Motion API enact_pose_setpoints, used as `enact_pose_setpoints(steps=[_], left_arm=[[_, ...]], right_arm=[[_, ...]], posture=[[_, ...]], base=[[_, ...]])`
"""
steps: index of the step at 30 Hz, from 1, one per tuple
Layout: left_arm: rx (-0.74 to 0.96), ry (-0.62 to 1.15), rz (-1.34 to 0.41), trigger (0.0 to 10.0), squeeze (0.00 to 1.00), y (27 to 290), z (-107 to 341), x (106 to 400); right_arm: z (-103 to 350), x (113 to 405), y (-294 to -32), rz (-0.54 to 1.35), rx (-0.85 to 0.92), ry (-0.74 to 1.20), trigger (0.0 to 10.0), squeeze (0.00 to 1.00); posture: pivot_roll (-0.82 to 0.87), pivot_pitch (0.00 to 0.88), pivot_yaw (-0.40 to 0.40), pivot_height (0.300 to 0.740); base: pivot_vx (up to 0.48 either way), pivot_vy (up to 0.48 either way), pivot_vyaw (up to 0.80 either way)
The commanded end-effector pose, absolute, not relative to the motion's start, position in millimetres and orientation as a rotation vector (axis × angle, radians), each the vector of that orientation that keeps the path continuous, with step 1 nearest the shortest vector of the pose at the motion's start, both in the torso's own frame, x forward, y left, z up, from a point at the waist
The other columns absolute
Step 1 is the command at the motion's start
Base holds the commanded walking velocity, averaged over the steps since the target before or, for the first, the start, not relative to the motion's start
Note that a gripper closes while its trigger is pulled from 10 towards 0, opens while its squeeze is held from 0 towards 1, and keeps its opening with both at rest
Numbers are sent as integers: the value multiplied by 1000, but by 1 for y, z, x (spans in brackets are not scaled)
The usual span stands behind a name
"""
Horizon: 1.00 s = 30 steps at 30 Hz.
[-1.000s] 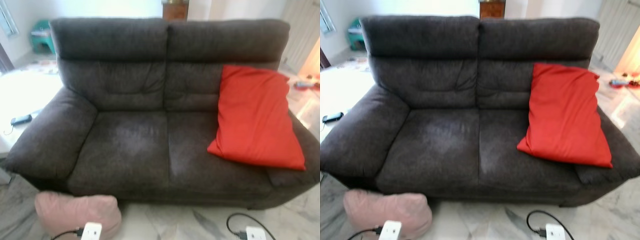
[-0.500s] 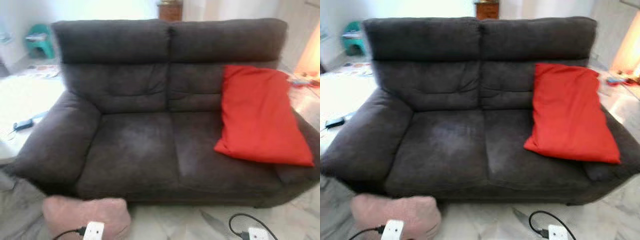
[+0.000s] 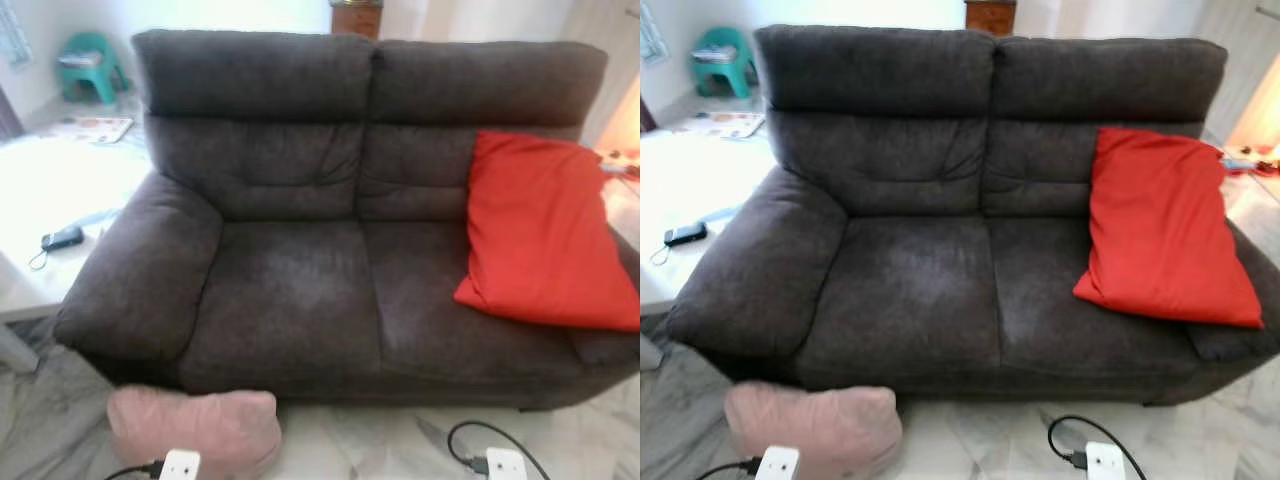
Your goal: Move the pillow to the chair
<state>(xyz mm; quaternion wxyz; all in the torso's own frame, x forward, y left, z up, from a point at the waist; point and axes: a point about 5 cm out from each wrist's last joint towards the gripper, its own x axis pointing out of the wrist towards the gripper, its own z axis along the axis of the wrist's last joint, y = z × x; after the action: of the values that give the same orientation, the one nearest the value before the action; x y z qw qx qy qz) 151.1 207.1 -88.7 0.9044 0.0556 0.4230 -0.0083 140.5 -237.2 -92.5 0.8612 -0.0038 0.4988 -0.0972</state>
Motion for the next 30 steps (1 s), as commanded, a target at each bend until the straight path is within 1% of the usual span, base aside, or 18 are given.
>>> enact_pose_setpoints(steps=[1, 3, 15, 22, 26, 30], left_arm=[[113, 889, -14, 10000, 0, 207, -90, 148], [112, 890, -13, 10000, 0, 207, -90, 148], [111, 891, -13, 10000, 0, 207, -91, 147], [111, 890, -13, 10000, 0, 207, -90, 148], [111, 891, -11, 10000, 0, 207, -90, 148], [110, 893, -11, 10000, 0, 207, -91, 147]], right_arm=[[-93, 139, -238, -199, -13, 1046, 10000, 0], [-93, 139, -237, -205, 0, 1041, 10000, 0], [-93, 139, -237, -218, 13, 1043, 10000, 0], [-93, 140, -236, -194, -8, 1046, 10000, 0], [-93, 140, -235, -187, -7, 1047, 10000, 0], [-93, 139, -235, -202, 10, 1048, 10000, 0]], posture=[[61, 1, -3, 740], [61, 1, -3, 740], [61, 1, -3, 740], [62, 5, -3, 740], [62, 5, -3, 740], [62, 5, -3, 740]], base=[[0, 334, 656], [0, 330, 656], [0, 335, 0], [0, 334, 0], [0, 331, 589], [0, 331, 0]])
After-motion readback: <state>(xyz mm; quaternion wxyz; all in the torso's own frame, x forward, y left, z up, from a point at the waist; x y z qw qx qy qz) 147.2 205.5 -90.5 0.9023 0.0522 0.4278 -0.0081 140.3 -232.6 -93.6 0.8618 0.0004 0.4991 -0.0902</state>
